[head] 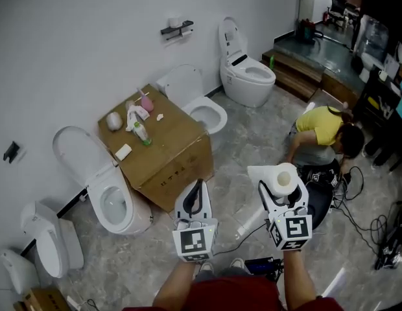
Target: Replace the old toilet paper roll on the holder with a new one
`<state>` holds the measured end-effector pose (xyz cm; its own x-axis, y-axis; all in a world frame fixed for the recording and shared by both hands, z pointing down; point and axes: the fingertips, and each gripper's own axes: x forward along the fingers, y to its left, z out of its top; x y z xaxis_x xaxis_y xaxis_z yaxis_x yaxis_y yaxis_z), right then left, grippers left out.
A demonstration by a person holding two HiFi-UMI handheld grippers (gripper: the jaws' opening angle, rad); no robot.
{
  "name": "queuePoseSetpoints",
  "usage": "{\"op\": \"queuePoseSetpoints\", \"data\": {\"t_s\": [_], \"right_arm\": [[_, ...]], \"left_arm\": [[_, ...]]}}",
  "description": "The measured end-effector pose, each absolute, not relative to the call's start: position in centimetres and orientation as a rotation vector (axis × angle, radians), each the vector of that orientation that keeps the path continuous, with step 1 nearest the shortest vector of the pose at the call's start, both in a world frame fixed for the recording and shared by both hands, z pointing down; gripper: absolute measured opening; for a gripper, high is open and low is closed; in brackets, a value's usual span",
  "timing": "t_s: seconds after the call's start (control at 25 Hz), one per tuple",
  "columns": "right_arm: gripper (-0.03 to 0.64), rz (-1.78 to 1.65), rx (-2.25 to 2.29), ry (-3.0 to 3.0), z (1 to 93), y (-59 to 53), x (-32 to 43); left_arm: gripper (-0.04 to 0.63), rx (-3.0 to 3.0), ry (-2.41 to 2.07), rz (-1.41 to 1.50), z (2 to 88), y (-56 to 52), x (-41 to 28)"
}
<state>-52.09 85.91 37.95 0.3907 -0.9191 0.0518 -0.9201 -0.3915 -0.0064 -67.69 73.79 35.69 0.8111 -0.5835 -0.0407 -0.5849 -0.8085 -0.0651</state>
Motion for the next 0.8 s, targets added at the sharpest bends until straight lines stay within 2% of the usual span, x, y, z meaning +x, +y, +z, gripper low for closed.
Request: {"op": "queuePoseSetpoints", "data": {"t_s": [0.8], "right_arm": [[0.38,0.187,2.64,-1.73,40.7,87.9,-42.8]], "left_arm": [[0.017,-2.93,0.898,-0.016,37.2,75.1,-57.3]]}}
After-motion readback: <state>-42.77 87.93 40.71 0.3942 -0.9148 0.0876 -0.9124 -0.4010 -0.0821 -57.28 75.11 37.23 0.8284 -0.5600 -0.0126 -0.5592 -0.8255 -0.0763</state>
